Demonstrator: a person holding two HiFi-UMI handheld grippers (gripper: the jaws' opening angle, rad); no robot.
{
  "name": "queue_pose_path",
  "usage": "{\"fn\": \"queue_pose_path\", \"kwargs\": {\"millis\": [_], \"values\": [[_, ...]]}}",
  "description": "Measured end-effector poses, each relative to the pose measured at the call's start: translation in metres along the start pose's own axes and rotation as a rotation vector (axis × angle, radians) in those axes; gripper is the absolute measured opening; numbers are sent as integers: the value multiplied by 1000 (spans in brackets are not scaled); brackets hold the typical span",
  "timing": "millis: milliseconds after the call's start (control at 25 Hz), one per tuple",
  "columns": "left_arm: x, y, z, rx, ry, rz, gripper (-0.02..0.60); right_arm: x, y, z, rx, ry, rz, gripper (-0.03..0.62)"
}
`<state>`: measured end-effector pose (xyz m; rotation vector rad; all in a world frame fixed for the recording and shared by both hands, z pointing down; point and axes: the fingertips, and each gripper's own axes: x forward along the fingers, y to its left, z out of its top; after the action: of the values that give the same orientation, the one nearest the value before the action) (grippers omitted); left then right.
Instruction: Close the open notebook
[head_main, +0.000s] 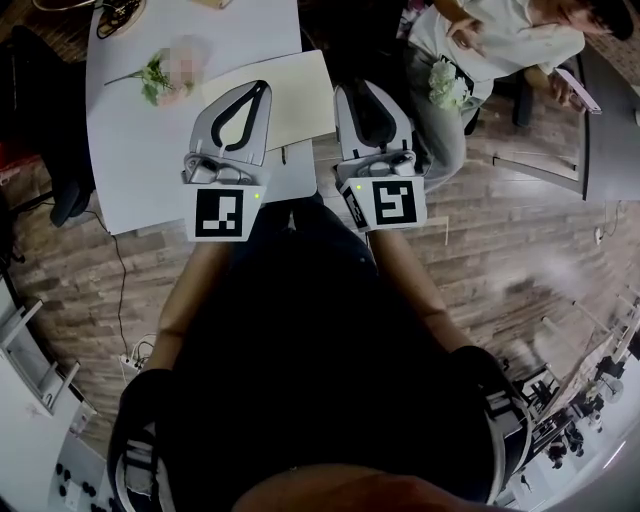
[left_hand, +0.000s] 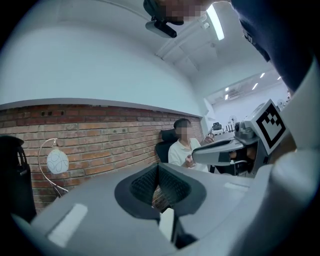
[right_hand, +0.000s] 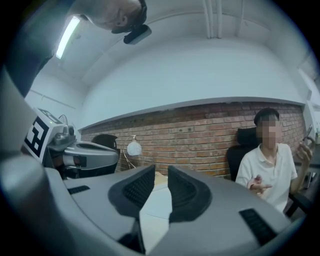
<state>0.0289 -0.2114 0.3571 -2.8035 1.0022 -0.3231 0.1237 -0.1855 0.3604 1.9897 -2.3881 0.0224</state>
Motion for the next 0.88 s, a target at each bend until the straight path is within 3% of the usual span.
{"fn": "queue_pose_path", "kwargs": {"millis": [240, 600, 880], "values": [[8, -11, -14, -19, 21, -35, 6, -4, -5, -22, 11, 46, -12, 43], [20, -27, -39, 13, 75, -90, 6, -8, -13, -69, 57, 152, -32, 44], [30, -39, -62, 91, 110, -151, 6, -10, -17, -100, 79, 230, -32, 43]]}}
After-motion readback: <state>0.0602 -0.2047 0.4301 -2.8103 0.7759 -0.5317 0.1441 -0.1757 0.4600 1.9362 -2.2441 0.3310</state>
